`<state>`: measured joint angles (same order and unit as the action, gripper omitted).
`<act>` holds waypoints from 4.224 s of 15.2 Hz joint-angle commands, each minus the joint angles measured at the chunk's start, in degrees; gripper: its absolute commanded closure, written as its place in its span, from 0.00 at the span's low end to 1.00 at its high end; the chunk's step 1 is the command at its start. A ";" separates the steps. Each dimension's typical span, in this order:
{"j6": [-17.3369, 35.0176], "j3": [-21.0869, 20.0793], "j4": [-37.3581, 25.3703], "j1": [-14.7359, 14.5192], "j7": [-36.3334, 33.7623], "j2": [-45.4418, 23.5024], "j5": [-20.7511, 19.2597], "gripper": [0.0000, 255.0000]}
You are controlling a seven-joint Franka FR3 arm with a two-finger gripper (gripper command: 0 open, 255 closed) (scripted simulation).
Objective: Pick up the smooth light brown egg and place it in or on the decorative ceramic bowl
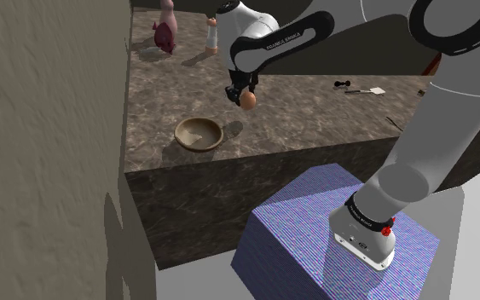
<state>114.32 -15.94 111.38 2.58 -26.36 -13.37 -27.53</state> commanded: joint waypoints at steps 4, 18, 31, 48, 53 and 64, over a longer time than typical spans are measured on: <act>-2.87 -0.22 -1.45 0.14 1.70 1.88 1.15 1.00; -11.13 -1.77 -7.17 -1.47 2.65 4.20 3.27 1.00; -21.94 -8.21 -20.74 -13.33 -12.21 -5.19 2.88 1.00; -18.23 -9.03 -21.84 -17.94 -19.66 -12.81 0.77 1.00; -17.19 -8.93 -21.12 -17.92 -20.05 -13.23 0.53 1.00; -19.05 -9.10 -23.09 -18.44 -19.82 -13.35 0.72 0.00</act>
<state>96.28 -24.96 89.47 -15.53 -46.27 -26.53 -26.86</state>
